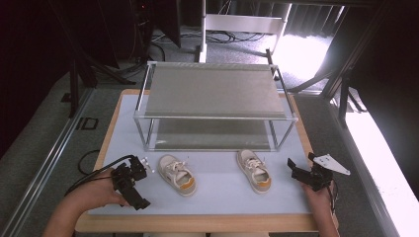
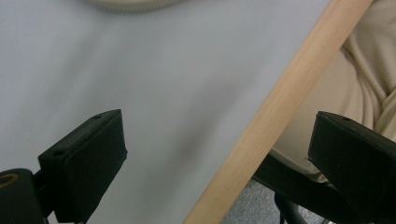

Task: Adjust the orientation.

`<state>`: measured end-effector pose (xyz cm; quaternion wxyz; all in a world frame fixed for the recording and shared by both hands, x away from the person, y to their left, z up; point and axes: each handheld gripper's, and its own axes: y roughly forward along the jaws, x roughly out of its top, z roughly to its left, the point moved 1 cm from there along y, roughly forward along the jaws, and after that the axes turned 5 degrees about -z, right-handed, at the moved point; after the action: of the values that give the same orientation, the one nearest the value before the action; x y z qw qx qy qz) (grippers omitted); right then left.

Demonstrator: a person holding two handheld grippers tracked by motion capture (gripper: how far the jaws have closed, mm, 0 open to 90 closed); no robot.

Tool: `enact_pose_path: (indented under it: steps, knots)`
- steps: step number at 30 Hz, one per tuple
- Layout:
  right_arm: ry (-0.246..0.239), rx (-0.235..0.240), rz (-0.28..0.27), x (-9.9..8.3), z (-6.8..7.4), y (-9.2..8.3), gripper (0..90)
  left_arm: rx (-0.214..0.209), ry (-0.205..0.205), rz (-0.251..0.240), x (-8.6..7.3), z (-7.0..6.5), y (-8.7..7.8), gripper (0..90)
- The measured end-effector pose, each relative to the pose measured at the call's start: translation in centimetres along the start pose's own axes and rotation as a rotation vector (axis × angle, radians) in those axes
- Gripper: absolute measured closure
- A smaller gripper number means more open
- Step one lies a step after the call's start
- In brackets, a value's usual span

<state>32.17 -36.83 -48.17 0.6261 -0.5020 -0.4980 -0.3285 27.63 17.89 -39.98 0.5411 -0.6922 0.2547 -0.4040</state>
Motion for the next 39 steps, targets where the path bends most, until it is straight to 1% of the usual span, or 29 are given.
enact_pose_path:
  steps: [1,2,3,7,11,13,15,16,18,19,20,21,22,23,24,25,26,29,30,31,32,34,35,36,37,38,39]
  knots:
    - [-0.001,0.001,0.001,0.0,0.0,0.0,11.4,-0.008,0.012,-0.001,0.4,-0.2,0.0,3.9]
    - [-0.001,0.0,0.0,0.0,0.0,0.0,11.4,-0.008,0.02,-0.002,0.6,-0.4,0.0,3.9]
    - [-0.001,0.0,0.0,0.0,0.0,0.0,11.4,-0.008,0.02,-0.002,0.6,-0.4,0.0,3.9]
    - [-0.008,-0.003,0.001,0.0,0.1,0.0,11.4,-0.027,0.067,0.002,2.1,-1.4,-0.1,3.9]
    - [-0.006,-0.004,0.001,0.0,0.1,0.0,11.4,-0.043,0.103,-0.009,3.4,-2.2,-0.1,3.9]
    - [-0.005,-0.004,0.001,0.0,0.1,0.0,11.4,-0.039,0.126,-0.004,4.0,-2.5,0.0,4.0]
    - [-0.004,-0.004,0.003,0.0,0.0,0.0,11.4,-0.041,0.133,0.003,4.3,-2.7,0.0,4.0]
    - [-0.003,-0.005,0.004,0.0,0.0,0.0,11.5,-0.041,0.139,0.004,4.9,-3.0,0.1,4.0]
    - [-0.002,-0.005,0.004,0.0,0.0,0.0,11.4,-0.052,0.163,0.002,5.6,-3.4,0.3,4.5]
    - [-0.002,-0.004,0.003,0.0,0.0,0.0,11.4,-0.052,0.163,0.002,5.6,-3.4,0.3,5.2]
    - [0.0,-0.005,0.003,0.0,0.0,0.0,11.5,-0.059,0.175,0.002,6.2,-3.7,0.4,5.2]
    - [0.0,-0.004,0.003,0.0,0.0,0.0,11.5,-0.056,0.181,0.003,6.6,-3.9,0.5,5.2]
    - [0.0,-0.004,0.003,0.0,0.0,0.0,14.6,-0.054,0.186,0.007,6.9,-4.0,0.6,5.2]
    - [0.0,-0.004,0.003,0.0,0.0,0.0,14.6,-0.054,0.186,0.007,6.9,-4.0,0.6,5.2]
    - [-0.001,-0.004,0.001,0.0,0.0,0.0,14.9,-0.057,0.199,0.008,7.7,-4.3,0.8,5.2]
    - [0.0,-0.003,0.001,0.0,0.0,0.0,14.9,-0.057,0.199,0.008,7.7,-4.3,0.8,5.2]
    - [0.001,-0.003,0.001,0.0,0.0,0.0,14.9,-0.056,0.208,0.014,8.3,-4.5,1.1,5.5]
    - [-0.001,-0.003,0.0,0.0,0.0,0.0,14.9,-0.053,0.215,0.018,8.7,-4.6,1.3,7.0]
    - [-0.002,-0.001,0.001,0.0,0.0,0.0,15.0,-0.059,0.218,0.022,9.6,-4.7,1.8,7.4]
    - [-0.002,-0.002,0.0,0.0,0.0,0.0,14.9,-0.057,0.216,0.022,9.9,-4.7,1.9,12.2]
    - [-0.002,-0.001,-0.001,0.0,0.0,0.0,15.0,-0.055,0.213,0.028,10.2,-4.6,2.1,14.1]
    - [-0.003,-0.001,-0.002,0.0,0.1,0.0,15.0,-0.027,0.207,0.05,10.7,-4.6,2.6,14.7]
    - [-0.006,0.0,-0.003,0.0,0.1,0.0,15.0,-0.025,0.207,0.058,10.9,-4.6,2.8,17.9]
    - [-0.008,0.002,-0.003,0.0,0.1,0.0,15.0,-0.027,0.204,0.06,11.2,-4.6,3.1,19.8]
    - [-0.01,0.002,-0.002,0.0,0.1,0.0,15.0,-0.025,0.194,0.062,11.4,-4.5,3.3,21.1]
    - [-0.01,0.002,-0.003,0.0,0.1,0.0,15.0,-0.019,0.192,0.069,11.5,-4.4,3.5,23.2]
    - [-0.01,0.002,-0.003,0.0,0.1,0.0,15.0,-0.015,0.187,0.073,11.7,-4.3,3.8,27.2]
